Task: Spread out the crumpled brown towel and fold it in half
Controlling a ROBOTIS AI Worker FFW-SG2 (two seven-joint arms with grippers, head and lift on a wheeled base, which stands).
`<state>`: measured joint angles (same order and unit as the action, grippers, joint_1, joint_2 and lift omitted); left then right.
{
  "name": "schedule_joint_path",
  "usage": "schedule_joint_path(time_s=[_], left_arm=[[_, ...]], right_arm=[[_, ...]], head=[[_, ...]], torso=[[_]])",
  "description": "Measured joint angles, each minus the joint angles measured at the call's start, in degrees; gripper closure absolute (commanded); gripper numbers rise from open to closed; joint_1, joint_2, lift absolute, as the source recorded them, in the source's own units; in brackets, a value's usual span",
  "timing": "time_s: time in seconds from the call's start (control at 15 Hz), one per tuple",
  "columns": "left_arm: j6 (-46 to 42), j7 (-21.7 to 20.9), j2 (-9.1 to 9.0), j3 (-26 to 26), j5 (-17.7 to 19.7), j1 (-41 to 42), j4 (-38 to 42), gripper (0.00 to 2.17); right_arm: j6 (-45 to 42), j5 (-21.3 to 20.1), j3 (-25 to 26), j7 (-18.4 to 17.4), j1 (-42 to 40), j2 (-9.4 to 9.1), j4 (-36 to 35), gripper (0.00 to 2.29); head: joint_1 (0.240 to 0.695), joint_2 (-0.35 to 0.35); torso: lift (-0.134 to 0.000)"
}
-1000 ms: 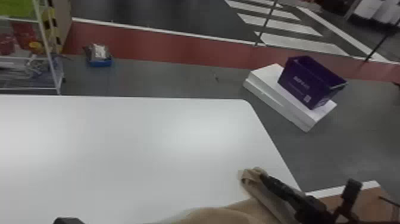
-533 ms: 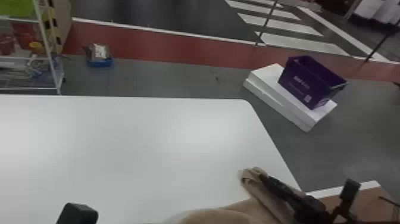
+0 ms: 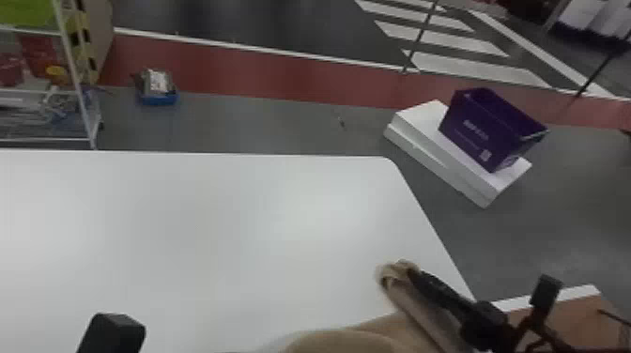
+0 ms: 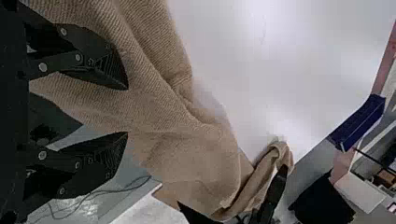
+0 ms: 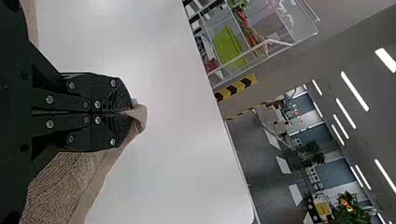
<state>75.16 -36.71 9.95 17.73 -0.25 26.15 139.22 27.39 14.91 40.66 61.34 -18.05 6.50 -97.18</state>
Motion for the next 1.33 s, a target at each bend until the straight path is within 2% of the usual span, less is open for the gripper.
schedule_joint_path(time_s=[0.07, 0.13, 0.27, 0.53, 0.8, 1.07, 1.33], left_arm=[[-2.59, 0.68, 0.08, -0.10, -0.25, 0.13, -0.64, 1.59], [-3.78, 1.32, 0.11, -0.15, -0.32, 0.13, -0.95, 1.74], [-4.31, 1.92, -0.02, 0.05, -0.92, -0.22, -1.18, 1.83], [-4.87, 2.25, -0.18, 0.80, -3.63, -1.71, -3.23, 1.82], [-10.57, 4.06, -0.28, -0.08, -5.35, -3.25, -6.80, 1.82], [-14.90, 4.89, -0.64, -1.35, -5.05, -7.80, -11.38, 1.82], [-18.66, 5.54, -2.52, -1.21, -3.32, -13.75, -17.47, 1.82]], right_arm=[[0.00, -0.12, -0.04, -0.05, 0.18, 0.00, 0.04, 2.25], [0.00, -0.24, -0.06, -0.09, 0.33, 0.00, 0.10, 2.25], [-0.01, -0.52, -0.18, -0.17, 0.71, 0.00, 0.47, 2.25], [-0.01, -0.62, -0.46, -0.34, 1.06, 0.00, 0.76, 2.25], [-0.06, -0.58, -1.89, -0.81, 1.10, -0.57, -0.21, 2.25], [1.45, -0.78, -3.31, -1.05, 1.10, -1.88, -2.75, 2.25], [4.23, -2.22, -3.72, -1.13, 1.03, -3.16, -5.34, 2.25]], head=[[0.695, -0.350], [0.695, -0.350], [0.695, -0.350], [0.695, -0.350], [0.695, -0.350], [0.695, -0.350], [0.695, -0.350]], torso=[[-0.124], [-0.124], [-0.124], [-0.124], [-0.124], [-0.124], [-0.124]])
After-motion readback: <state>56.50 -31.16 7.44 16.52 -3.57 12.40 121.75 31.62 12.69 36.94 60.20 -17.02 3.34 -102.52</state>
